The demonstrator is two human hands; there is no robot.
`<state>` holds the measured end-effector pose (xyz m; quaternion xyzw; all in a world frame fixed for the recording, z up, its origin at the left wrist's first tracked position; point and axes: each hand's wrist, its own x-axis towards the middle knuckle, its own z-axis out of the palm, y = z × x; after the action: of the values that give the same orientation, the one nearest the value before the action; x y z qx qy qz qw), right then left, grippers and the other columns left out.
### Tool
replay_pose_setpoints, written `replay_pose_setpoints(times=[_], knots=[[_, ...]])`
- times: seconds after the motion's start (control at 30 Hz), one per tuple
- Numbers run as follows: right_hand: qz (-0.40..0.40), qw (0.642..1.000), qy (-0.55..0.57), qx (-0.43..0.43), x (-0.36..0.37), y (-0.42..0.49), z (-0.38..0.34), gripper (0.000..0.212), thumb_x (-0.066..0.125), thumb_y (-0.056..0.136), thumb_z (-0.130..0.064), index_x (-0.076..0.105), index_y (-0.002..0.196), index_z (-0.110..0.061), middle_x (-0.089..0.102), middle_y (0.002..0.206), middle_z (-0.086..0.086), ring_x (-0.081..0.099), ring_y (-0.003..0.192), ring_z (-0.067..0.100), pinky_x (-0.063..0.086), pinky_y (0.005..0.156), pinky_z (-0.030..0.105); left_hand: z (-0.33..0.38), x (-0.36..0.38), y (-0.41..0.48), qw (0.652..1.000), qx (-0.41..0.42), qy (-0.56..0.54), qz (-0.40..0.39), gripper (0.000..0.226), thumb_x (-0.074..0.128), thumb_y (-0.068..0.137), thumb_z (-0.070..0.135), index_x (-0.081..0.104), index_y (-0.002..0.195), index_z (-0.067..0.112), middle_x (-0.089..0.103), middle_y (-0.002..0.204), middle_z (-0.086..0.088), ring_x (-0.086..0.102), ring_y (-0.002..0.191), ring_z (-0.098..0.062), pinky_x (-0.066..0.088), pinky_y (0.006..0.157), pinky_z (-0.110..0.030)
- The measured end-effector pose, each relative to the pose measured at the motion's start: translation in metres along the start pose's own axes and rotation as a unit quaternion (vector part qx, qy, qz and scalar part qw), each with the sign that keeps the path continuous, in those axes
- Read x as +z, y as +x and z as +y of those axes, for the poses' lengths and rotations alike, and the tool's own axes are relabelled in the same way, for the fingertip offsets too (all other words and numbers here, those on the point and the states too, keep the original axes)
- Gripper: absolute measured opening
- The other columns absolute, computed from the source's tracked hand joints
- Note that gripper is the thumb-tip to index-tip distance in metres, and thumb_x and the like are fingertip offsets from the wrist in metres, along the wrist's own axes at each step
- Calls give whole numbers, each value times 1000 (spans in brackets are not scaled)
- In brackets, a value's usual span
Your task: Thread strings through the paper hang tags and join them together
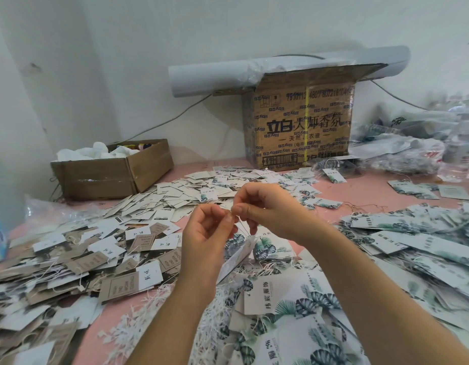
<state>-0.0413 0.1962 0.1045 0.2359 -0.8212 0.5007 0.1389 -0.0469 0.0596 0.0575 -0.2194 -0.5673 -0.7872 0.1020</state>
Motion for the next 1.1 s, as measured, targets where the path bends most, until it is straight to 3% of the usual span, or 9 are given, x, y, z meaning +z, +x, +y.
replay_pose_setpoints(times=[0.37, 0.5, 0.63, 1.1], knots=[[-8, 1000, 21, 8, 0, -1, 2, 19, 60, 88, -6, 56, 73, -18, 57, 63, -6, 55, 49, 7, 51, 53, 24, 0, 0, 1, 1000, -9, -23, 17, 27, 67, 66, 17, 55, 90, 18, 70, 73, 3, 66, 69, -9, 51, 64, -15], [5, 999, 25, 20, -2, -1, 2, 15, 66, 83, -6, 60, 72, -15, 58, 60, -4, 55, 50, 13, 52, 53, 28, -1, -1, 1, 1000, -11, -11, 23, 23, 67, 74, 5, 55, 89, 18, 70, 72, 4, 66, 70, -8, 51, 64, -14], [21, 999, 32, 33, -5, -2, 2, 14, 70, 79, -7, 62, 69, -12, 60, 58, -2, 55, 46, 12, 51, 48, 22, -3, -1, 0, 1000, 0, 24, 17, 22, 65, 81, -1, 55, 88, 18, 71, 74, 7, 67, 75, -5, 51, 66, -13], [-1, 997, 40, 62, -5, -2, 3, 12, 72, 77, -13, 64, 69, -9, 60, 53, -5, 55, 43, 11, 47, 44, 19, -4, -2, -1, 999, -2, 42, -3, 21, 65, 80, -1, 55, 88, 15, 71, 75, 6, 67, 75, -6, 51, 65, -13]])
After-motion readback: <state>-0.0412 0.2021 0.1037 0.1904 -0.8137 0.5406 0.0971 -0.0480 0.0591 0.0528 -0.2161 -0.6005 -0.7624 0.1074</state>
